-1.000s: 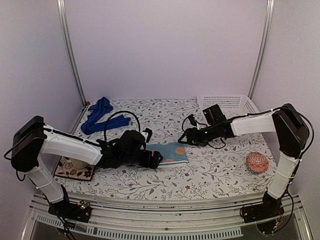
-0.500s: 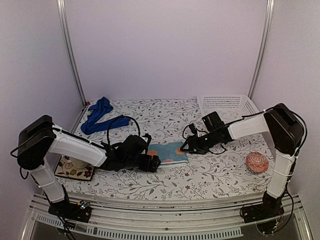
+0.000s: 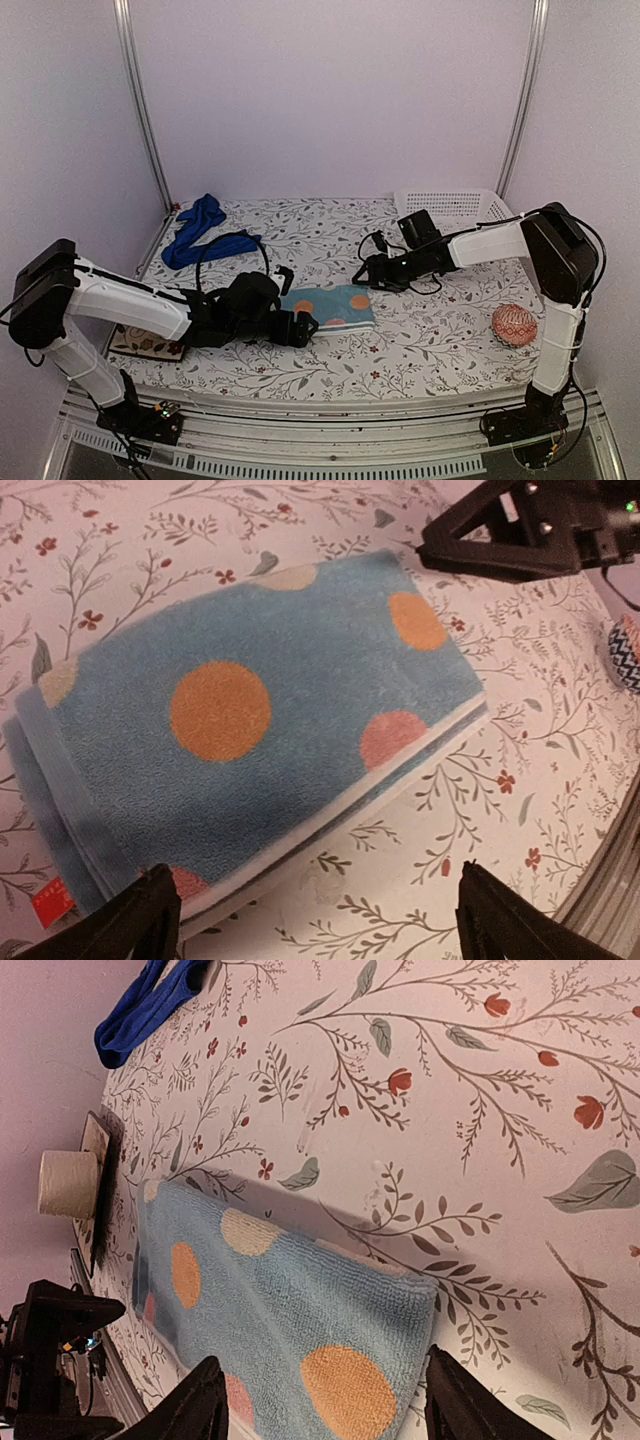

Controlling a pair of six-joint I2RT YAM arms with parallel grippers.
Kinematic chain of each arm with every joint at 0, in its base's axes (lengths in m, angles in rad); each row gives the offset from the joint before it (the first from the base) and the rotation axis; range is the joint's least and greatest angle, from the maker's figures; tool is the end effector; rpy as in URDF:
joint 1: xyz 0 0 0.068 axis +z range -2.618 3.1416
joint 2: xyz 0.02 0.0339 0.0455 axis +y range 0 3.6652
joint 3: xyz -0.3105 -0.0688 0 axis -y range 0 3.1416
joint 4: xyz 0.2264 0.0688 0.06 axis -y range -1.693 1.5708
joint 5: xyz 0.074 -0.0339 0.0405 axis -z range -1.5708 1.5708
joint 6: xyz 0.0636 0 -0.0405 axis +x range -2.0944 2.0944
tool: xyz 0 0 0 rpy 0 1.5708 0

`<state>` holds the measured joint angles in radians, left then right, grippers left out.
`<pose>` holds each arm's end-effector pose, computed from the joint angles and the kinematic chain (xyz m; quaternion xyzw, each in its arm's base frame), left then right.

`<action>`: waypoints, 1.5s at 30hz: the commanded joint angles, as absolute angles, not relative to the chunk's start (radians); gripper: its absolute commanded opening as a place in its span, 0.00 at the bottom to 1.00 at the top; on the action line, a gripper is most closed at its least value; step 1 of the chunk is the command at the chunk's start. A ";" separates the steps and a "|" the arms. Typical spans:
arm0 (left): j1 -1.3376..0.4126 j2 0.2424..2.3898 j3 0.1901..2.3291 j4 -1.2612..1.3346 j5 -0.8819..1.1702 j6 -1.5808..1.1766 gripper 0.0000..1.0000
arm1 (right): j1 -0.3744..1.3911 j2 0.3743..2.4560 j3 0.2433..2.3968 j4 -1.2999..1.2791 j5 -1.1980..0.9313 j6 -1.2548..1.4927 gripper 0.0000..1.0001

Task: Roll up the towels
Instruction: Smooth out the towel at the center of the board, then rotate the towel at the center of the board.

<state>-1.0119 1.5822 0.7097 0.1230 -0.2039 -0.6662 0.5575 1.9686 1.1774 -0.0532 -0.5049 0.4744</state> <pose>0.1779 -0.2601 0.1963 0.1169 0.9055 -0.2331 0.3348 0.3471 0.2527 0.1840 -0.1263 0.9007 0.3728 0.1840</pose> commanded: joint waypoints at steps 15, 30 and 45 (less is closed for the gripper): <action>-1.123 1.692 0.699 0.163 -0.096 -0.758 0.97 | 0.537 2.058 1.370 -0.099 -0.507 0.415 0.76; -0.925 1.743 0.705 0.153 -0.222 -0.676 0.97 | 0.537 2.127 1.424 -0.128 -0.572 0.368 0.76; -0.686 2.091 1.087 0.171 -0.071 -0.546 0.96 | 0.566 1.975 1.244 -0.117 -0.498 0.366 0.77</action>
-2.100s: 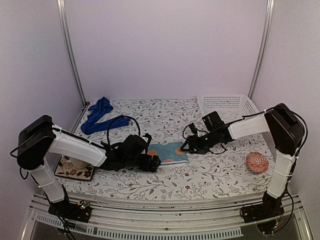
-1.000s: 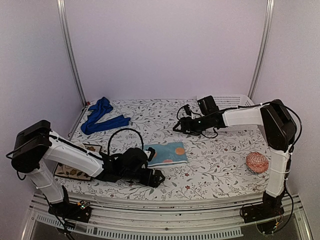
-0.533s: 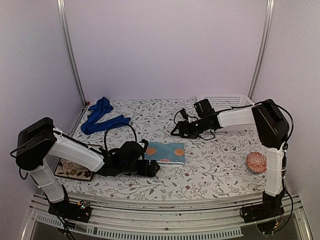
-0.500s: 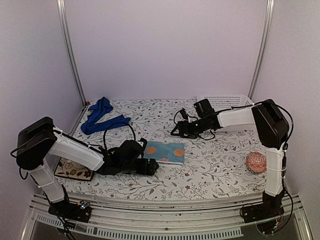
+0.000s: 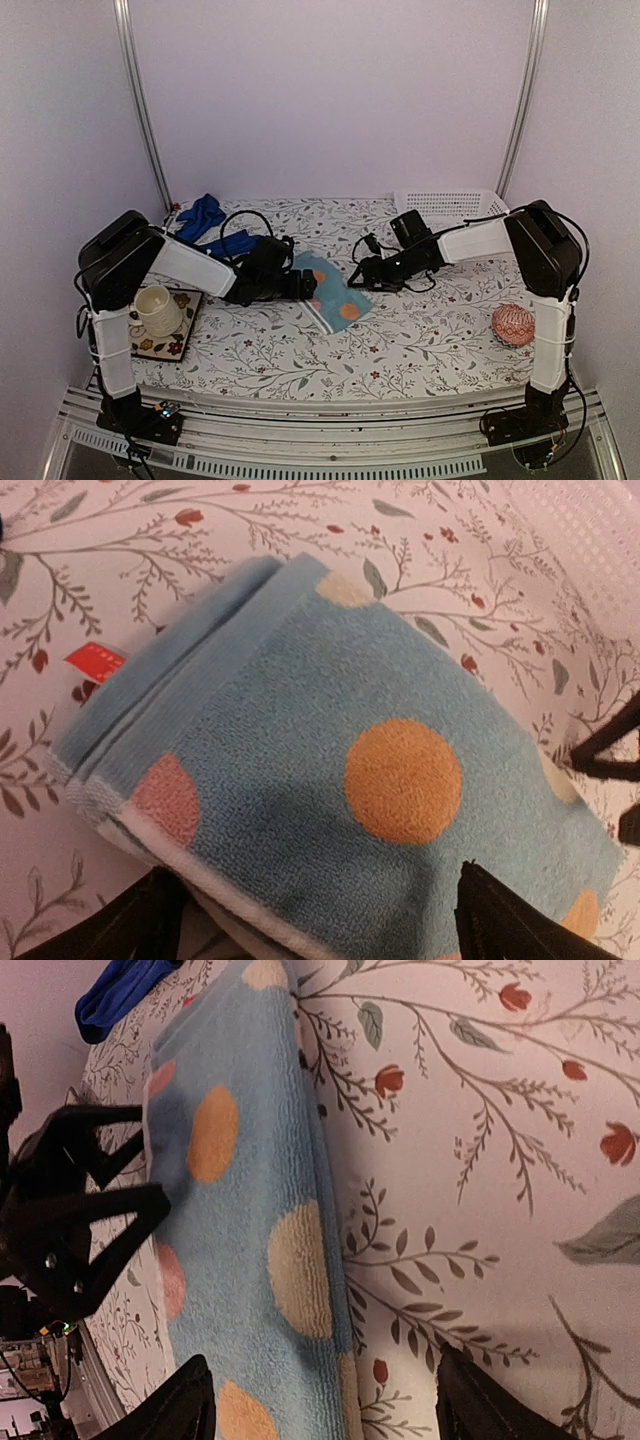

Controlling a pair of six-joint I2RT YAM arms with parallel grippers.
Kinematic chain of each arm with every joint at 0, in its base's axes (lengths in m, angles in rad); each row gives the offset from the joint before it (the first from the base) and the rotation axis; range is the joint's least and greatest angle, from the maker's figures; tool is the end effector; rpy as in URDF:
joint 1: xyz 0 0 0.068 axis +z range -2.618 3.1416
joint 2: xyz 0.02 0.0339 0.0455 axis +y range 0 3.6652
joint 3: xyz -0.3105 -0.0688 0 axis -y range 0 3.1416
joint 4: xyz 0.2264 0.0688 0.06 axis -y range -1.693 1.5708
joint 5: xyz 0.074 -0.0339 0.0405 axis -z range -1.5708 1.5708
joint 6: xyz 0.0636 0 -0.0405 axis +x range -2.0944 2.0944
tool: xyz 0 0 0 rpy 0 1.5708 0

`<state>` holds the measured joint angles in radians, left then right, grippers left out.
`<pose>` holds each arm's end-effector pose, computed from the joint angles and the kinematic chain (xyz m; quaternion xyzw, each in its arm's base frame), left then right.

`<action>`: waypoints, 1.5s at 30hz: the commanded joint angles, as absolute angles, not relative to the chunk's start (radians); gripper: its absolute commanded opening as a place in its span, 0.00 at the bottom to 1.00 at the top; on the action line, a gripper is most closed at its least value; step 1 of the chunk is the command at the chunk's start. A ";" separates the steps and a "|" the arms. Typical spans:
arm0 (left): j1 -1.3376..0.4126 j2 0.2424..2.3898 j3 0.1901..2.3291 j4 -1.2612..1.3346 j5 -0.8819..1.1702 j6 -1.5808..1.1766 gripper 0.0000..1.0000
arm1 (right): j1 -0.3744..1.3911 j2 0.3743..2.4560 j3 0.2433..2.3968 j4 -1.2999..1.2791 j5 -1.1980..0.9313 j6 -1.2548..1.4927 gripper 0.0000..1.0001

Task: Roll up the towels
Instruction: Rotate the towel at the center of the board.

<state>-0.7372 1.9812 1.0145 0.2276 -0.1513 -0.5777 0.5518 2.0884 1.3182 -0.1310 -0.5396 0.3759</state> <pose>0.3196 -0.2773 0.1538 0.0422 0.9117 -0.1914 0.3611 0.3726 0.2678 0.1680 -0.1672 0.8991 0.3668 0.1706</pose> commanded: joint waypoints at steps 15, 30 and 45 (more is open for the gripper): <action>-0.644 1.902 1.139 0.126 -0.081 -0.402 0.97 | 0.677 1.520 1.008 -0.125 -0.044 0.146 0.99; -0.870 1.721 0.888 0.177 -0.124 -0.558 0.97 | 0.640 1.653 0.985 -0.020 -0.332 0.236 0.95; -0.884 1.534 0.680 0.184 -0.208 -0.499 0.97 | 0.781 1.886 1.064 -0.030 -0.278 0.285 0.91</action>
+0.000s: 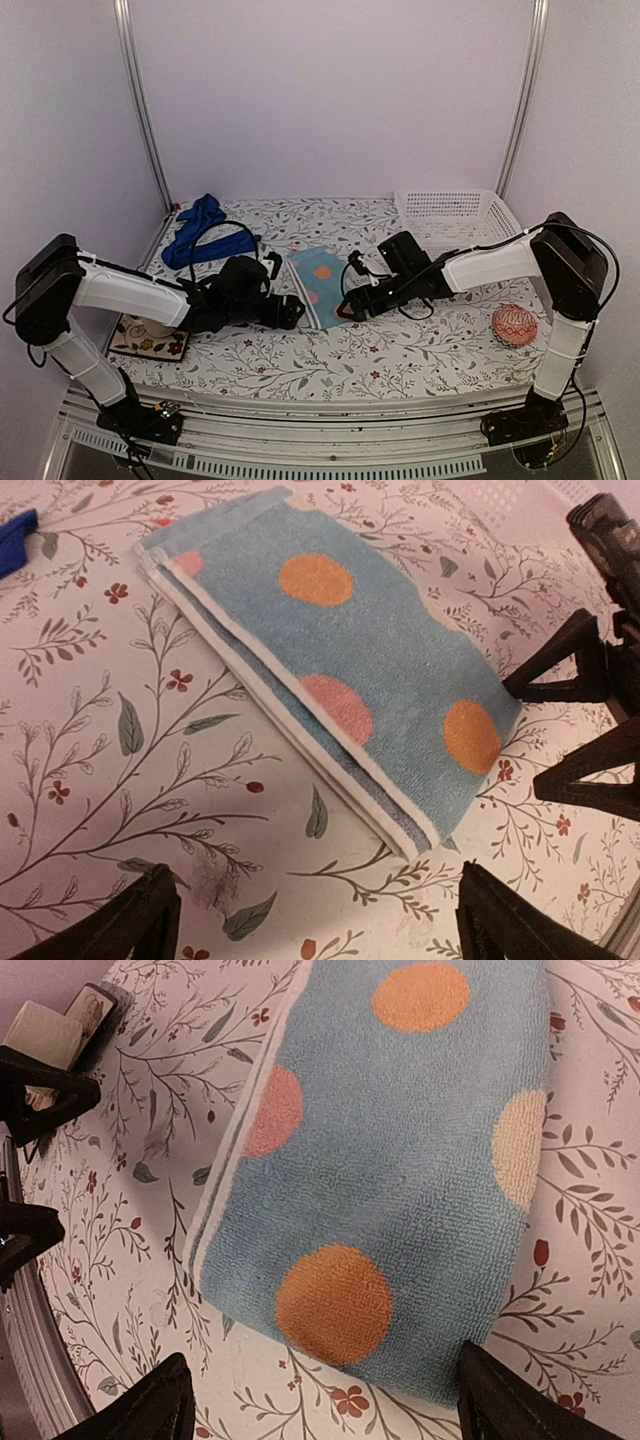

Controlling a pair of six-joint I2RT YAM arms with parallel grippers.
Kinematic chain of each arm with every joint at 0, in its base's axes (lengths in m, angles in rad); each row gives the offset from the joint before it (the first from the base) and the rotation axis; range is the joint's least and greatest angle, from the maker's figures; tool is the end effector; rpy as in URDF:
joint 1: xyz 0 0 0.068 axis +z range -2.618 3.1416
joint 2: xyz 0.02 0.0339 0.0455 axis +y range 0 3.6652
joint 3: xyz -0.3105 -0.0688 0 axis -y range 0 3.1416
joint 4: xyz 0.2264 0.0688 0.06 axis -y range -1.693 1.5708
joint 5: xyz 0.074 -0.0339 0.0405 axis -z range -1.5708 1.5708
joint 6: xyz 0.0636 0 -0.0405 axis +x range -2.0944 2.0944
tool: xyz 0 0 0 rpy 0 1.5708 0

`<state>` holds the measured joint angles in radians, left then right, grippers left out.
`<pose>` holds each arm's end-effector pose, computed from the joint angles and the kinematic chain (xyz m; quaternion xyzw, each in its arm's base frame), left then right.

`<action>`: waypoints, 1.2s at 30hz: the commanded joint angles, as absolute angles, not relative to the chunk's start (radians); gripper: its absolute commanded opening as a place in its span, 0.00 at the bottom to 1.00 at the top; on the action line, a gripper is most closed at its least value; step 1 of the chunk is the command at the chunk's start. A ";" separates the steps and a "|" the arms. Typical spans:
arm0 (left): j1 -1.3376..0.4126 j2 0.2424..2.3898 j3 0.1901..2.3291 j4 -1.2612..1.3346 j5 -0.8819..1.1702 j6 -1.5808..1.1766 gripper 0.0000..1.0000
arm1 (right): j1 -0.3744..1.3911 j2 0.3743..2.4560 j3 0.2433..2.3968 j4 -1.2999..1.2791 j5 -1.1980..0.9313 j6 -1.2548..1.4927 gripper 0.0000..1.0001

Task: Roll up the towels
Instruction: Rotate the towel at the center of the board.

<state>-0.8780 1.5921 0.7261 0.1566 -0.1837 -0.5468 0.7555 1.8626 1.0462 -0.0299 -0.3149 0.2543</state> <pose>0.2150 -0.2408 0.2014 0.1114 0.8988 -0.2087 0.3691 0.2756 0.2867 0.1863 -0.2829 0.8809 0.2976 0.2354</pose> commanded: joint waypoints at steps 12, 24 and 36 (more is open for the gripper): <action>-0.904 1.498 0.564 0.370 -0.232 -0.232 0.96 | 0.851 1.854 1.052 -0.018 -0.376 0.298 0.91; -1.021 1.680 0.559 0.647 -0.239 0.198 0.87 | 0.811 1.543 1.007 -0.184 -0.107 0.132 0.94; -1.088 1.881 0.662 0.657 -0.337 0.446 0.78 | 0.731 1.321 0.896 -0.179 -0.135 0.147 0.94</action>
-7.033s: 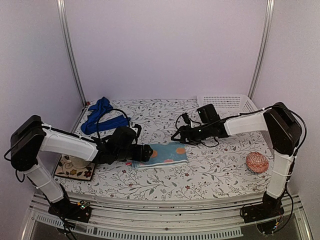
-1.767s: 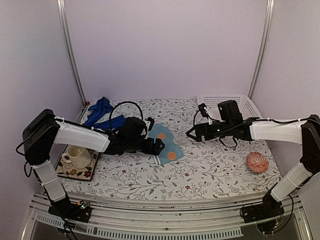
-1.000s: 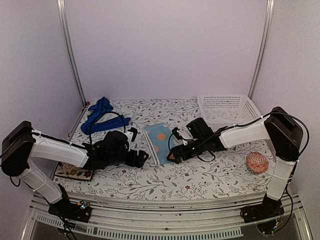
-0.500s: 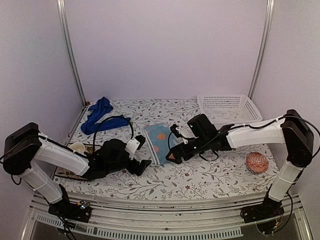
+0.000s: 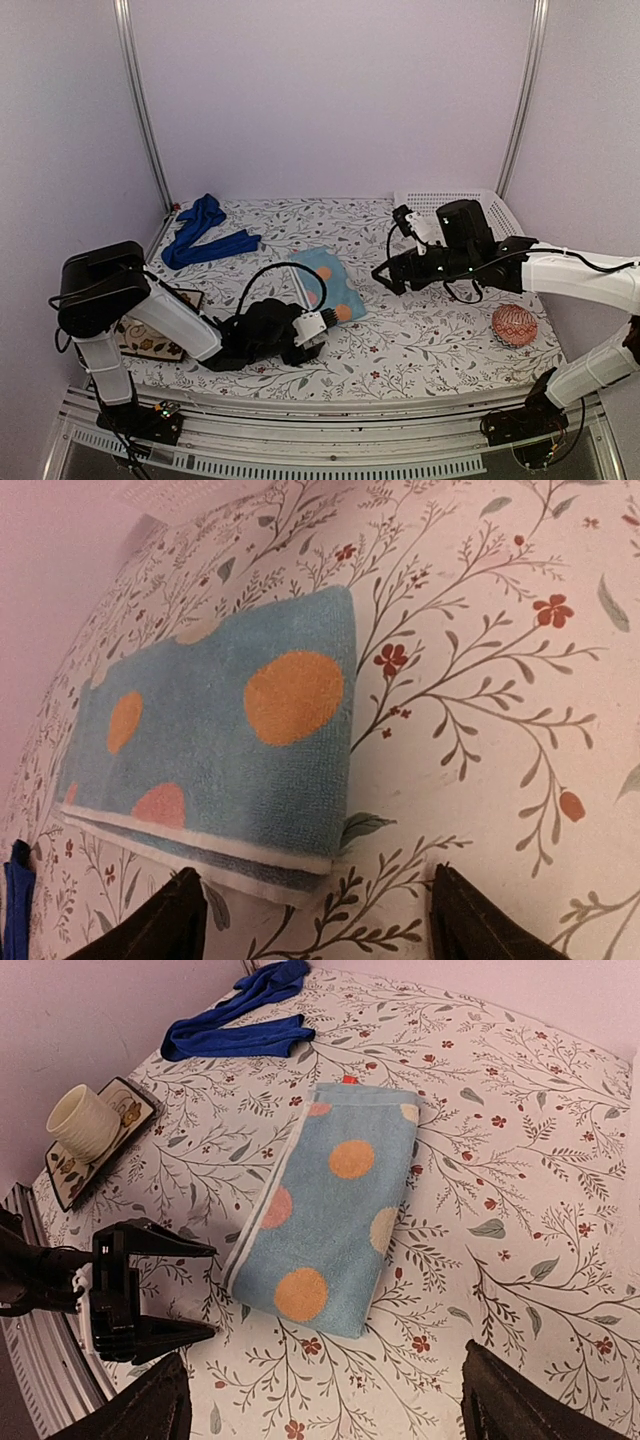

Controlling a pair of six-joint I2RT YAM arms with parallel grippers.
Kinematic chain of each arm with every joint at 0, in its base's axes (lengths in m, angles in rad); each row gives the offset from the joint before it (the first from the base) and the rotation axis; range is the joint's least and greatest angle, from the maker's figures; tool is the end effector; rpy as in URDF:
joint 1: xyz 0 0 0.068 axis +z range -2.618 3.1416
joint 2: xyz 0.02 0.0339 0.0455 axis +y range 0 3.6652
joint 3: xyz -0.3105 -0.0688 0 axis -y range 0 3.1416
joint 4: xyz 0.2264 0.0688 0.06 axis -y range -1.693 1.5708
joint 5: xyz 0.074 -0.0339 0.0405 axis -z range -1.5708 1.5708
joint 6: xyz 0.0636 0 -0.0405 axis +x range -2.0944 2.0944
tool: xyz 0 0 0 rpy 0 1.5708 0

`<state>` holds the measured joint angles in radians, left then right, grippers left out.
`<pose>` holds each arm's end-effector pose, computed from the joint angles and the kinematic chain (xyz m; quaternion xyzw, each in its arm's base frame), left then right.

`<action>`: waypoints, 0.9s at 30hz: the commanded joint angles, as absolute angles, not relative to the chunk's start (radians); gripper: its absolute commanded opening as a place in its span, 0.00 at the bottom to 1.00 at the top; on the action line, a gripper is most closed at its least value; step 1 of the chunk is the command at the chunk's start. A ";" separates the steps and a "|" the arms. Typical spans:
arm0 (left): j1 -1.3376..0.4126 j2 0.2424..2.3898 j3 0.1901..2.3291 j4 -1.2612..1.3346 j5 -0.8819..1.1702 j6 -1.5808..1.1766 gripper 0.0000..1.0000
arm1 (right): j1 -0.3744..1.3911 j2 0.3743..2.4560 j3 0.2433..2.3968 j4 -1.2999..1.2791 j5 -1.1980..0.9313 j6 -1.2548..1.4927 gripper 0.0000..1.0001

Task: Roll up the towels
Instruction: Rotate the towel at the center of the board.

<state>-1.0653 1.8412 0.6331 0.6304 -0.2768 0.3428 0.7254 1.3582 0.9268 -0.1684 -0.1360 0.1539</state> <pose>0.1860 -0.3001 0.1485 0.5136 0.7063 -0.0533 0.4843 0.2175 0.2044 0.2995 -0.2792 0.8377 0.2525 0.3957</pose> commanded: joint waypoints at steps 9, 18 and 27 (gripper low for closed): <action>-1.104 2.054 0.815 0.494 -0.453 0.507 0.63 | 0.727 1.278 0.868 -0.158 -0.143 0.146 0.94; -1.131 1.986 0.808 0.371 -0.417 0.448 0.57 | 0.721 1.242 0.858 -0.155 -0.150 0.143 0.94; -1.134 2.024 0.855 0.241 -0.472 0.421 0.47 | 0.720 1.233 0.862 -0.158 -0.162 0.146 0.94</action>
<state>-1.1240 1.9690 0.8585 0.4492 -0.4561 0.4332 0.7250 1.2541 0.8703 -0.1680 -0.1452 0.1524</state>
